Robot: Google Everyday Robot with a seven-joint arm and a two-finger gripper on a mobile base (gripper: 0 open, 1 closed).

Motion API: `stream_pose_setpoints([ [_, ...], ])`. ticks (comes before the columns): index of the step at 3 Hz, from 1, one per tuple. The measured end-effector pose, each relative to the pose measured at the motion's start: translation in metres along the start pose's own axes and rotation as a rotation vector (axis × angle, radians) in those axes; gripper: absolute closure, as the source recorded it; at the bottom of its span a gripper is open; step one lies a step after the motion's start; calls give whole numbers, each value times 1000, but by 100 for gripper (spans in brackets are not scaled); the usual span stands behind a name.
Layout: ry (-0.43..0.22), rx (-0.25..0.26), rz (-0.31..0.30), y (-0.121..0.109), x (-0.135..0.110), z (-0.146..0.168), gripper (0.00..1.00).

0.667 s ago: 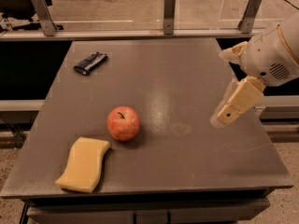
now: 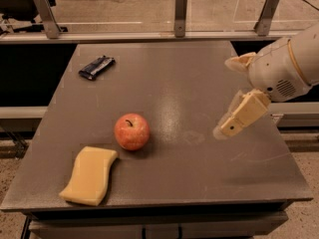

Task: Move apple near rxbar blueberry

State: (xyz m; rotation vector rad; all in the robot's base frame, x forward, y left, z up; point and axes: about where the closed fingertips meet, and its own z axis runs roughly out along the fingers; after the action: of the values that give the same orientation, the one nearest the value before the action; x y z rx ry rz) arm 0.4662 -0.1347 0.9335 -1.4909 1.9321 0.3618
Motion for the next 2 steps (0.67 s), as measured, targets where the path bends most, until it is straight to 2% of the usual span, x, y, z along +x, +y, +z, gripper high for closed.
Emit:
stream_pose_setpoints([
  [1, -188, 0, -10, 3, -9, 38, 0],
  [2, -345, -39, -26, 5, -29, 74, 0],
])
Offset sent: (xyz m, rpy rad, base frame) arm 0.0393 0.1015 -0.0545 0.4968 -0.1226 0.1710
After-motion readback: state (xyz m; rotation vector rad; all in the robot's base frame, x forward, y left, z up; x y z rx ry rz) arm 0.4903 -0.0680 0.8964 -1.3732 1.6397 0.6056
